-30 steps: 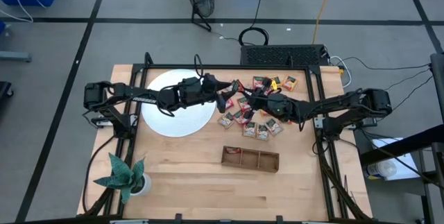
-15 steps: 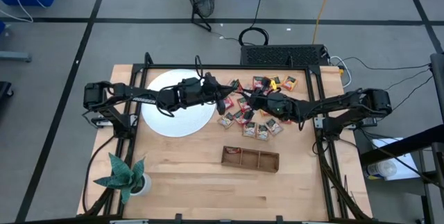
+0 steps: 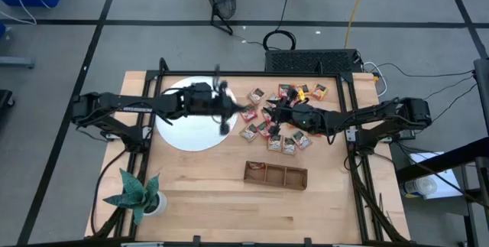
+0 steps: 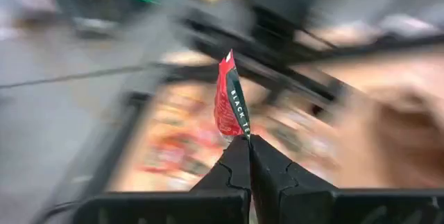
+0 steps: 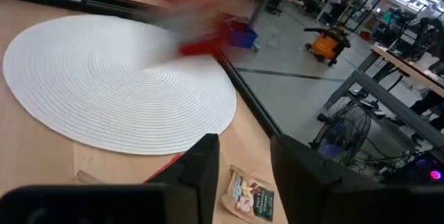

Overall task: Pick & Place Tea
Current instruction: Put the red tea bag into the left section of the wooden organizer

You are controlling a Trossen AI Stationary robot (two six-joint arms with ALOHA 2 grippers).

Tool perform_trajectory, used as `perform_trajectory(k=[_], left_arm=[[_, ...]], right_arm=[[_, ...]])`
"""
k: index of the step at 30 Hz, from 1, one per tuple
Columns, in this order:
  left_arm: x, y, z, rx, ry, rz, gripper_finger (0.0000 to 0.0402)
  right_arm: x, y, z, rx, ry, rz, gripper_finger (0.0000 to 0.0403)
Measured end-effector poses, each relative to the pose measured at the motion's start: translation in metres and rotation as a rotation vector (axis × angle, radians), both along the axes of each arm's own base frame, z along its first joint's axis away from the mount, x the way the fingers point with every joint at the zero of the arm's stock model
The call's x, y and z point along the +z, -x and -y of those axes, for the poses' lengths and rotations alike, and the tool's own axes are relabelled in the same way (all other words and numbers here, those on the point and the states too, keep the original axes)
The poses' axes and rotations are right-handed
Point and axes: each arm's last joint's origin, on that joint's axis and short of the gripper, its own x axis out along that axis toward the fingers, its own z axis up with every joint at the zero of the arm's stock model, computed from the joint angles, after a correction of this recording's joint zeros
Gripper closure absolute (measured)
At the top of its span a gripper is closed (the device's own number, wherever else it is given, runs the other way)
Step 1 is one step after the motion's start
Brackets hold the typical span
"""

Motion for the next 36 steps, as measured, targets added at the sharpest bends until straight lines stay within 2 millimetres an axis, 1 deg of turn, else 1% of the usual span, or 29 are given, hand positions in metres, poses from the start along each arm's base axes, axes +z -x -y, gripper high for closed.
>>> perform_trajectory(k=[3, 7, 11, 14, 18, 21, 25, 30, 32, 34, 36], left_arm=[[-0.004, 0.0, 0.015, -0.172, 0.052, -0.036, 0.04], [-0.01, 0.001, 0.034, -0.241, 0.095, -0.102, 0.04], [-0.011, -0.002, 0.052, -0.309, 0.139, -0.109, 0.0401], [-0.025, -0.008, 0.063, -0.326, 0.185, -0.169, 0.0401], [-0.046, -0.022, 0.075, -0.344, 0.219, -0.211, 0.0401], [-0.06, -0.028, 0.082, -0.348, 0.237, -0.249, 0.0401], [-0.061, -0.029, 0.088, -0.358, 0.255, -0.249, 0.0401], [-0.062, -0.028, 0.095, -0.332, 0.257, -0.258, 0.0401], [-0.068, -0.033, 0.097, -0.324, 0.262, -0.253, 0.0401], [-0.075, -0.034, 0.097, -0.322, 0.268, -0.276, 0.0401], [-0.078, -0.043, 0.099, -0.356, 0.279, -0.243, 0.0401]], right_arm=[[0.0, -0.001, -0.001, 0.043, -0.012, -0.001, 0.0273], [0.0, 0.0, 0.0, 0.069, -0.02, -0.004, 0.0272], [0.002, 0.001, 0.003, 0.056, -0.017, 0.002, 0.0275], [0.002, 0.002, 0.006, 0.047, -0.018, 0.006, 0.0275], [0.003, 0.003, 0.01, 0.031, -0.023, 0.01, 0.0276], [0.003, 0.003, 0.012, 0.022, -0.025, 0.019, 0.0277], [0.003, 0.003, 0.014, 0.012, -0.038, 0.028, 0.0277], [0.003, 0.003, 0.014, 0.009, -0.044, 0.032, 0.0277], [0.003, 0.003, 0.014, 0.008, -0.044, 0.032, 0.0277], [0.003, 0.003, 0.014, 0.008, -0.044, 0.033, 0.0277], [0.004, 0.003, 0.014, 0.008, -0.043, 0.042, 0.0277]])
